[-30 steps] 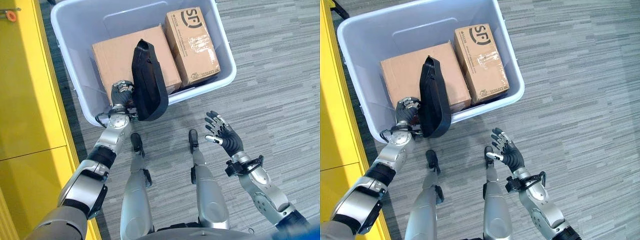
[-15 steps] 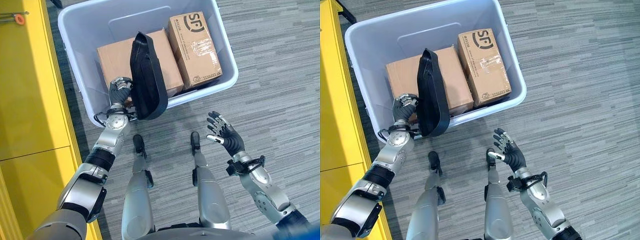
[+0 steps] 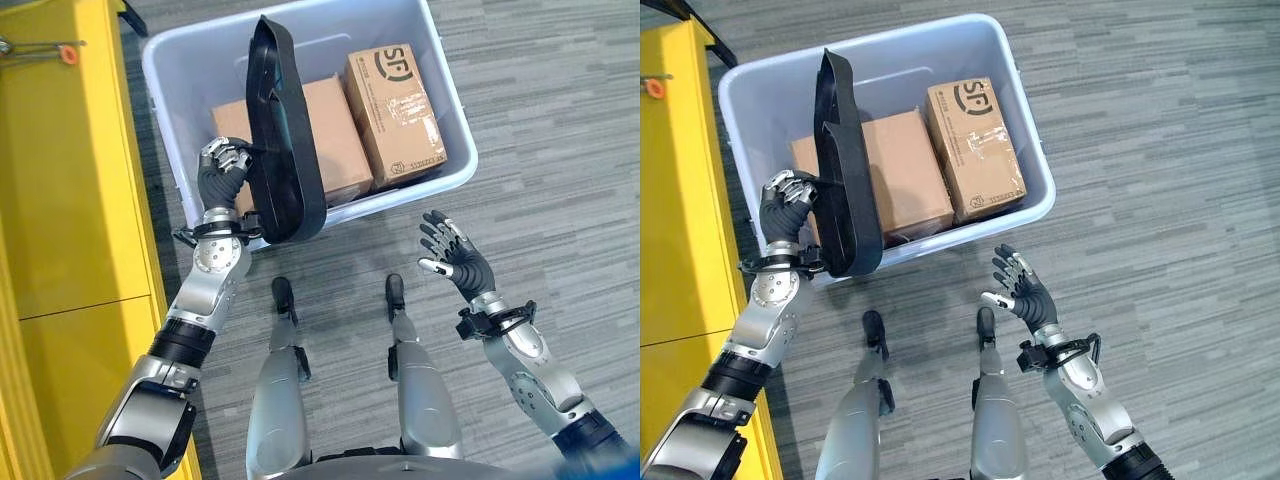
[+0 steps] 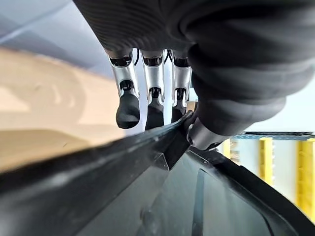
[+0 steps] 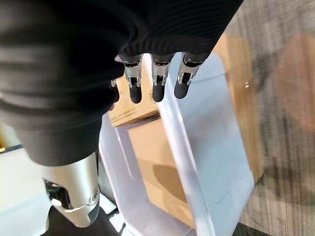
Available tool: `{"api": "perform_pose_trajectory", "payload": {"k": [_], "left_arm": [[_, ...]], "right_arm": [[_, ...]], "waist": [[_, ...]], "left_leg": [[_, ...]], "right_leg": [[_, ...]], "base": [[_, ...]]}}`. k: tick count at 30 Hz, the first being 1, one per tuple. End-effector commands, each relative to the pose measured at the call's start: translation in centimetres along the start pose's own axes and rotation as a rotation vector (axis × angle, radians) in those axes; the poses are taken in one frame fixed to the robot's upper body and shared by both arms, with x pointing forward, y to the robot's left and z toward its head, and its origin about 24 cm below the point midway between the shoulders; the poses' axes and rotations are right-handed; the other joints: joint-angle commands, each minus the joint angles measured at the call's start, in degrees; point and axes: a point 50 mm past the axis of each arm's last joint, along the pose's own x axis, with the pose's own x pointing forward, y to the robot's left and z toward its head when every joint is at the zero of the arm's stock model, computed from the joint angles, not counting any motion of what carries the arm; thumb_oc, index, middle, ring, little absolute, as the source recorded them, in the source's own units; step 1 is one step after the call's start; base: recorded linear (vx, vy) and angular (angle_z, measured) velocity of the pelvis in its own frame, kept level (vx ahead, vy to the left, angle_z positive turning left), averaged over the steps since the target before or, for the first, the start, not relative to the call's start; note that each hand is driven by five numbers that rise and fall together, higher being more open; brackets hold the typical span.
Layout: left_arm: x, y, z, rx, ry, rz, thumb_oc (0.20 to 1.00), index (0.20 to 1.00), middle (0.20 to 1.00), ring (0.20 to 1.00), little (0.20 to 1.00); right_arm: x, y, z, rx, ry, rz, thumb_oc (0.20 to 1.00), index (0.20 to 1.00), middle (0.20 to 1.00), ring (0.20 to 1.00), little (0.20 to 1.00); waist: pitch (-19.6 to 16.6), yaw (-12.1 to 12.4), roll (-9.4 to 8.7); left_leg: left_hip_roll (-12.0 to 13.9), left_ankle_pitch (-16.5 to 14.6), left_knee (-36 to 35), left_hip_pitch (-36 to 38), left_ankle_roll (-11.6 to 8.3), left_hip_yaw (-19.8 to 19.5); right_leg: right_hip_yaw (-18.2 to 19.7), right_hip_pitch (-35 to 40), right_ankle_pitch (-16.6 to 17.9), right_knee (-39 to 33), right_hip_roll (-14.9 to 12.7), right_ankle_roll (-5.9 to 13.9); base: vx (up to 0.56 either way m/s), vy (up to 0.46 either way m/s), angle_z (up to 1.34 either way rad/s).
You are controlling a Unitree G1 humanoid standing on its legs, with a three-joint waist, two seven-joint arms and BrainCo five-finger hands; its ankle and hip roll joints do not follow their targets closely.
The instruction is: Move parts from the plastic box to the shelf.
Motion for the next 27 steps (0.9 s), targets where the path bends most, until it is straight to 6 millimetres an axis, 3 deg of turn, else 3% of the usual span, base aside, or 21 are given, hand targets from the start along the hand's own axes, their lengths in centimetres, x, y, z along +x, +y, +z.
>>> {"api": "perform_pose_trajectory", "payload": {"k": [1, 7, 14, 15, 17, 19, 20, 22, 25, 26, 27], "left_arm": [[0.1, 1.8, 2.9, -0.013, -0.169, -0.008, 0.2, 0.2, 0.2, 0.2, 0.2], [-1.2, 2.9, 2.7, -0.014, -0.158, -0.024, 0.2, 0.2, 0.2, 0.2, 0.2], [-2.9, 3.7, 1.6, -0.002, -0.098, -0.069, 0.2, 0.2, 0.2, 0.2, 0.2], [-4.9, 3.9, -0.2, -0.106, 0.013, -0.077, 0.2, 0.2, 0.2, 0.2, 0.2], [-5.2, 4.0, -0.4, -0.117, 0.022, -0.08, 0.2, 0.2, 0.2, 0.2, 0.2], [-6.1, 4.4, -1.2, -0.129, 0.065, -0.073, 0.2, 0.2, 0.2, 0.2, 0.2], [-6.7, 4.3, -1.7, -0.147, 0.088, -0.074, 0.2, 0.2, 0.2, 0.2, 0.2], [-7.0, 4.0, -2.4, -0.163, 0.118, -0.078, 0.2, 0.2, 0.2, 0.2, 0.2], [-7.3, 4.0, -2.6, -0.169, 0.124, -0.083, 0.2, 0.2, 0.2, 0.2, 0.2], [-7.2, 3.6, -2.5, -0.173, 0.116, -0.093, 0.2, 0.2, 0.2, 0.2, 0.2], [-7.3, 3.4, -2.6, -0.178, 0.12, -0.1, 0.2, 0.2, 0.2, 0.2, 0.2]], "right_arm": [[-0.1, -0.4, 0.8, -0.017, -0.055, -0.009, 1.0, 1.0, 1.0, 1.0, 1.0], [0.1, -0.6, 1.0, -0.029, -0.058, -0.014, 1.0, 1.0, 1.0, 1.0, 1.0], [0.5, -0.7, 1.2, -0.048, -0.059, 0.006, 1.0, 1.0, 1.0, 1.0, 1.0], [1.0, -0.4, 1.4, -0.065, -0.055, 0.041, 1.0, 1.0, 1.0, 1.0, 1.0], [1.1, -0.3, 1.4, -0.066, -0.056, 0.049, 1.0, 1.0, 1.0, 1.0, 1.0], [1.2, -0.4, 1.2, -0.088, -0.044, 0.063, 1.0, 1.0, 1.0, 1.0, 1.0], [1.0, -0.8, 1.4, -0.103, -0.042, 0.06, 1.0, 1.0, 1.0, 1.0, 1.0], [0.8, -1.4, 1.5, -0.139, -0.036, 0.047, 1.0, 1.0, 1.0, 1.0, 1.0], [0.5, -2.0, 1.6, -0.145, -0.031, 0.033, 1.0, 1.0, 1.0, 1.0, 1.0], [0.3, -2.3, 1.8, -0.144, -0.044, 0.017, 1.0, 1.0, 1.0, 1.0, 1.0], [0.1, -2.4, 1.7, -0.134, -0.044, 0.01, 1.0, 1.0, 1.0, 1.0, 1.0]], "waist": [[-4.62, 0.22, 0.3], [-6.08, 0.95, 1.49], [-6.99, 1.99, 3.62], [-6.72, 2.78, 5.3], [-6.61, 2.98, 5.46], [-6.5, 3.82, 6.11], [-6.44, 4.32, 6.54], [-6.18, 4.2, 5.82], [-6.88, 4.6, 5.07], [-7.63, 3.95, 4.51], [-8.29, 3.61, 4.52]], "left_leg": [[3.91, -7.32, 7.36, 1.85, -1.92, -3.55], [4.62, -6.71, 6.68, 4.18, -2.19, -4.23], [6.17, -6.52, 7.86, 7.8, -2.05, -5.48], [8.78, -3.4, 7.77, 10.93, -2.05, -8.16], [9.42, -2.35, 7.26, 11.25, -2.24, -8.7], [11.37, 4.54, 3.56, 11.49, -3.44, -11.0], [12.07, 10.01, -0.1, 10.98, -4.81, -11.37], [11.52, 12.86, -0.95, 9.97, -5.26, -8.66], [8.36, 7.32, 1.72, 11.01, -3.74, -9.41], [6.54, 1.28, 6.84, 12.36, -2.29, -6.55], [5.74, -1.43, 7.65, 13.39, -1.81, -5.63]], "right_leg": [[-1.68, 4.5, -9.38, 9.62, -2.65, -0.92], [-2.26, 6.19, -11.12, 11.24, -2.07, -1.3], [-2.64, 7.39, -17.03, 20.46, -0.22, -2.94], [-4.46, 6.64, -25.32, 33.96, 3.22, -6.74], [-4.97, 6.58, -26.43, 35.04, 3.84, -7.42], [-6.95, 6.34, -28.08, 36.14, 5.94, -9.04], [-8.99, 6.69, -28.39, 35.52, 6.74, -9.51], [-11.25, 7.89, -28.11, 33.94, 5.85, -9.81], [-12.26, 8.58, -24.45, 28.83, 4.72, -9.26], [-14.53, 9.18, -22.29, 24.63, 3.19, -9.35], [-15.41, 9.46, -21.53, 23.3, 2.8, -9.37]], "base": [[0.0, 0.0, 0.0], [0.0, -0.026, 0.06], [-0.03, -0.116, 0.13], [-0.17, -0.462, 0.31], [-0.13, -0.326, 0.63], [-0.13, -0.3, 0.83], [-0.12, -0.271, 0.72], [-0.11, -0.182, 0.82], [-0.15, -0.11, 1.11], [-0.18, -0.155, 0.43], [-0.15, -0.133, 0.35]]}}
